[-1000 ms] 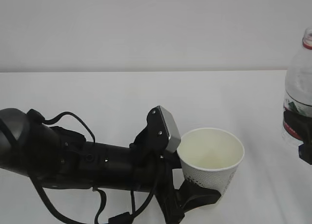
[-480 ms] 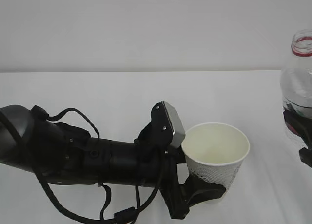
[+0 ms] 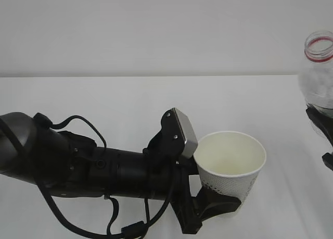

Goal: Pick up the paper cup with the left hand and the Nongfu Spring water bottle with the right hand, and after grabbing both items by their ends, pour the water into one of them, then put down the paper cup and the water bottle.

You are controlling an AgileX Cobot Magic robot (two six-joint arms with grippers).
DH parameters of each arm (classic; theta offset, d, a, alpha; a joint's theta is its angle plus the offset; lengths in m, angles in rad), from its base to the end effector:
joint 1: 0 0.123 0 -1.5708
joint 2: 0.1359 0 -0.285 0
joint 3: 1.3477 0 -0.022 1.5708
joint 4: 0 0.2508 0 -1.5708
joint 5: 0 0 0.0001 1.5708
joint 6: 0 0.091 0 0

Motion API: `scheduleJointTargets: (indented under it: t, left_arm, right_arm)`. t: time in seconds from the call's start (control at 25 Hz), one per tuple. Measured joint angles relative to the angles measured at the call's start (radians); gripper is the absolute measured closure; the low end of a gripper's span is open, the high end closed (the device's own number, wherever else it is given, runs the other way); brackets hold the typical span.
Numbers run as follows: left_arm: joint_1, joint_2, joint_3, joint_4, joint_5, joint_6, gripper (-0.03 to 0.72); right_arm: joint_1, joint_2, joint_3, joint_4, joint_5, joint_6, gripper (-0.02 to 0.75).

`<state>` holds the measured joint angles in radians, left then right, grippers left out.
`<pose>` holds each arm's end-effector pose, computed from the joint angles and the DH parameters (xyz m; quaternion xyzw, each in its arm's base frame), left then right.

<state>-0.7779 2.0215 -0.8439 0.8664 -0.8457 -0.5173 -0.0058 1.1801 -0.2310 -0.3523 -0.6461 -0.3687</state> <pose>0.2202 -0.2897 0.1149 0.5022 0.6556 -0.3978 0.3996 0.1946 0.0177 0.2010 -0.3107 0.7229 -0.1203 0.6053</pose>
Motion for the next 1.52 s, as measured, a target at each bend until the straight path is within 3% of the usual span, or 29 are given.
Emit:
scheduleJointTargets:
  t: [0.96, 1.52]
  left_arm:
    - [0.000, 0.000, 0.000, 0.002, -0.022, -0.002, 0.145]
    - [0.000, 0.000, 0.000, 0.002, -0.024, -0.002, 0.145]
  right_arm:
    - [0.000, 0.000, 0.000, 0.010, -0.044, -0.258, 0.279]
    - [0.000, 0.000, 0.000, 0.010, -0.044, -0.302, 0.279]
